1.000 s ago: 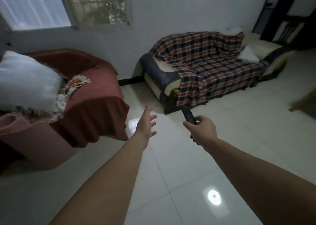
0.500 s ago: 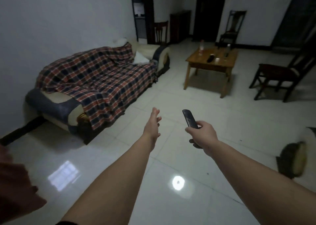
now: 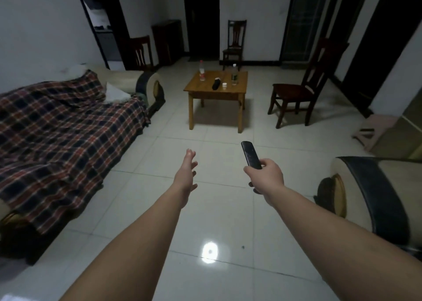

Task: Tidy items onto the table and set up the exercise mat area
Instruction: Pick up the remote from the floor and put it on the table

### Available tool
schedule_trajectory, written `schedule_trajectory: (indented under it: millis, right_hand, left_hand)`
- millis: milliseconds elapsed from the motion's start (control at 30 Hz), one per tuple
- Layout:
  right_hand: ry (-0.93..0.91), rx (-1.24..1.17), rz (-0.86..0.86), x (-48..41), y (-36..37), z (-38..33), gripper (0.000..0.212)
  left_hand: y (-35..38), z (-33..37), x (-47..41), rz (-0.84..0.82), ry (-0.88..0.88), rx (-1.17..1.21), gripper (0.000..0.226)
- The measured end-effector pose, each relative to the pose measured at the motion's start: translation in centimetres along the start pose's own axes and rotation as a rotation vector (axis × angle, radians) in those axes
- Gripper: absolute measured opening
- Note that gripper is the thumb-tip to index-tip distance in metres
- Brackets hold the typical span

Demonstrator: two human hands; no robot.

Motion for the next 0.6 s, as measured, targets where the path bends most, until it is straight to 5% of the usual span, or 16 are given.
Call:
schedule_trajectory:
  millis: [600]
  right_hand:
    - [0.050,0.023,0.169,-26.6,11.9,-4.2,0.024]
  left_hand:
    - [-0.3,11.1,-27.9,-0.054,-0.032,-0.003,0.063]
Point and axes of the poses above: each hand's wrist, its own x-axis away from the middle knuckle, its own y-axis out of the palm, z = x × y, the point moved 3 cm from there along -x, towards the middle knuckle, and after that the axes turned 6 degrees about -y, right-handed, at the moved point
